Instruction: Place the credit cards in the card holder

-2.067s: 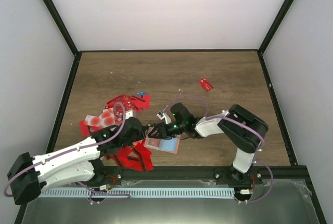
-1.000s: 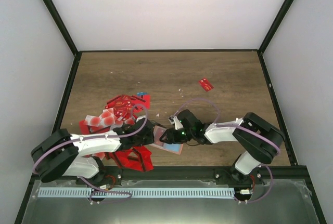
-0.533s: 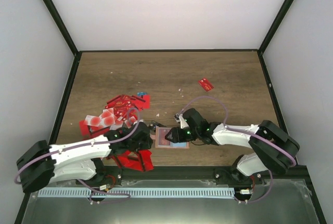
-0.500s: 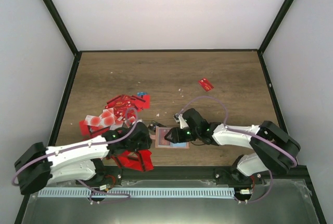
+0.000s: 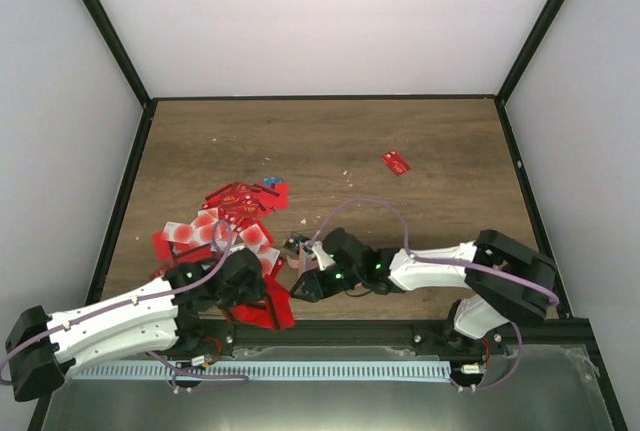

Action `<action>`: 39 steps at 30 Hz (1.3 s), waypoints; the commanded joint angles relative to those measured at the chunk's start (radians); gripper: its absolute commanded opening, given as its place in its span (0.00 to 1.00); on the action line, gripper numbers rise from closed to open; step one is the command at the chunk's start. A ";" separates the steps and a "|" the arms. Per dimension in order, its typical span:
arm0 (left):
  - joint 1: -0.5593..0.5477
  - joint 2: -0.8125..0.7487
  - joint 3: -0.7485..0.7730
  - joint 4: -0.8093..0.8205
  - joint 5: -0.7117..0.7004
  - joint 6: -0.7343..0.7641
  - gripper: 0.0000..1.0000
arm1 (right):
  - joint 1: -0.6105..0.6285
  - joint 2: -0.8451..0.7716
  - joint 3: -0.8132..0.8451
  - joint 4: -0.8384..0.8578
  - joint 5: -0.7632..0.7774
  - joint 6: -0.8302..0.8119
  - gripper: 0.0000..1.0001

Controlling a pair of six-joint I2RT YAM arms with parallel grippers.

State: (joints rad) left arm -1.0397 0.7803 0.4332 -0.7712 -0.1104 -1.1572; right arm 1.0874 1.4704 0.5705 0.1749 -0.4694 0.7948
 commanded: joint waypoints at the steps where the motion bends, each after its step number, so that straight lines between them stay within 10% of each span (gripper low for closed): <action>1: -0.004 -0.038 -0.043 -0.011 0.002 -0.027 0.49 | 0.065 0.074 0.067 0.082 -0.012 0.043 0.49; 39: -0.005 -0.054 -0.120 0.133 0.098 0.009 0.47 | 0.176 0.249 -0.007 0.176 -0.018 0.139 0.48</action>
State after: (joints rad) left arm -1.0401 0.7101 0.3340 -0.6880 -0.0532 -1.1694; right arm 1.2537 1.6810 0.5861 0.3748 -0.5087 0.9241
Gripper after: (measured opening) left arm 0.474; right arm 0.482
